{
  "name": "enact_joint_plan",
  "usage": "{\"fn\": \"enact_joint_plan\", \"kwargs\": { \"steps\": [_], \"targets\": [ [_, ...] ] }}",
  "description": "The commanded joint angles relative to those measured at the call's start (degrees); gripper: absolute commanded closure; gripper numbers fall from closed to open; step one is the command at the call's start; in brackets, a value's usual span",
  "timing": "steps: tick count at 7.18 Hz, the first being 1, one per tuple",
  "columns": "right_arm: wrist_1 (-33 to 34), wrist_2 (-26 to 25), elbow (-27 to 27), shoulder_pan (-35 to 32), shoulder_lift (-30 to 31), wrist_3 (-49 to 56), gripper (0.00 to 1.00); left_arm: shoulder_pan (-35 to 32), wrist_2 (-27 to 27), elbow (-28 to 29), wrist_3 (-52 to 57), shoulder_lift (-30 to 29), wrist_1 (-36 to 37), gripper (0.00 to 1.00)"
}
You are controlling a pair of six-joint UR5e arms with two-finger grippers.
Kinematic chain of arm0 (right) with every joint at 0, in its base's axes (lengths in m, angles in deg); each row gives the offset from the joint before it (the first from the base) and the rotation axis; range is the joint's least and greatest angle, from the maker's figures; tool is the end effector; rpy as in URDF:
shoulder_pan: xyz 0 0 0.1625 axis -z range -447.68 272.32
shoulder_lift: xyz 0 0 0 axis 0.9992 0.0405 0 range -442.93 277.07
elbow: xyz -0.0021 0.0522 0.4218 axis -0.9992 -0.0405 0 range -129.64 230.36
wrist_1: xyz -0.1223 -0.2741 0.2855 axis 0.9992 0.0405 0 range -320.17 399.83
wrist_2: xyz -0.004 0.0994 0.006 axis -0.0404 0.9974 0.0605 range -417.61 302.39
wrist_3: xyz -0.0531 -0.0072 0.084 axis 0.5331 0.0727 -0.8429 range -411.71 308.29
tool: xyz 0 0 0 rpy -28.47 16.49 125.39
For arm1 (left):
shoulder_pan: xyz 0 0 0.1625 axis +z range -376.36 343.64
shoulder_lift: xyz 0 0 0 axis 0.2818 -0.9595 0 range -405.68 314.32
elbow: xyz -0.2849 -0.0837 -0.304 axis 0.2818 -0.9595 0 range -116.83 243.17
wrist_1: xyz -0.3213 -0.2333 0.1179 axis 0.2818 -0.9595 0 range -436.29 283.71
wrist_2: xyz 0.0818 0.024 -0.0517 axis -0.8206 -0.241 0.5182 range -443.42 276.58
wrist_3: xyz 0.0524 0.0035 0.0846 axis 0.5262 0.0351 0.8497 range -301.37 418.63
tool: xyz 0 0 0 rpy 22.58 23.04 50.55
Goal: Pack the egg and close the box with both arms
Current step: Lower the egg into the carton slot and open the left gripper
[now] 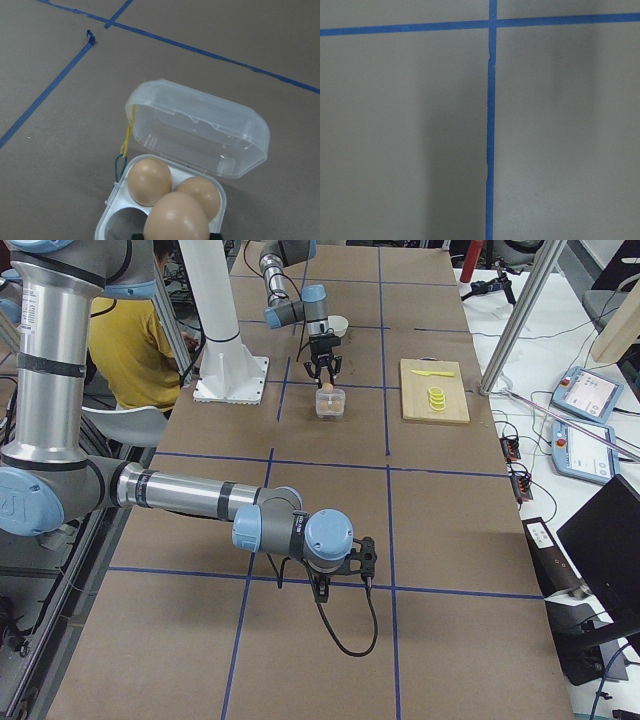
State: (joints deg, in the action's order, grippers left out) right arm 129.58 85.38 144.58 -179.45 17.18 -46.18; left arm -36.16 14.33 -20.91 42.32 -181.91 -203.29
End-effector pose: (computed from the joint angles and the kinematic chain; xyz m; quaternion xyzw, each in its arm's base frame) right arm 0.0663 -0.4069 0.6906 -0.0156 -0.4475 -0.0074 0.8941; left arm 0.6406 -0.3580 0.1271 0.4177 0.4655 0.3907 0.6754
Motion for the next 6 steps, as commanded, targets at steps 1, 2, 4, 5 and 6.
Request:
{"fn": "enact_joint_plan", "kwargs": {
  "steps": [1,2,4,5,6],
  "targets": [
    [0.1,0.0,0.0,-0.6,0.0,-0.1,0.0,0.0,-0.4,0.5,-0.1,-0.5,0.0,0.78],
    [0.1,0.0,0.0,-0.8,0.1,-0.1,0.0,0.0,-1.8,1.2,-0.3,-1.0,0.0,0.51],
    [0.1,0.0,0.1,-1.1,0.0,-0.4,0.0,0.4,-1.9,1.3,-0.3,-0.7,0.0,0.22],
    [0.1,0.0,0.1,-1.2,0.0,-2.1,0.0,0.3,-1.9,0.9,-0.6,-0.4,0.0,0.15],
    [0.0,0.0,0.3,-1.2,-0.3,-3.8,0.0,0.3,-1.9,0.5,-0.7,0.0,0.1,0.09]
  ]
}}
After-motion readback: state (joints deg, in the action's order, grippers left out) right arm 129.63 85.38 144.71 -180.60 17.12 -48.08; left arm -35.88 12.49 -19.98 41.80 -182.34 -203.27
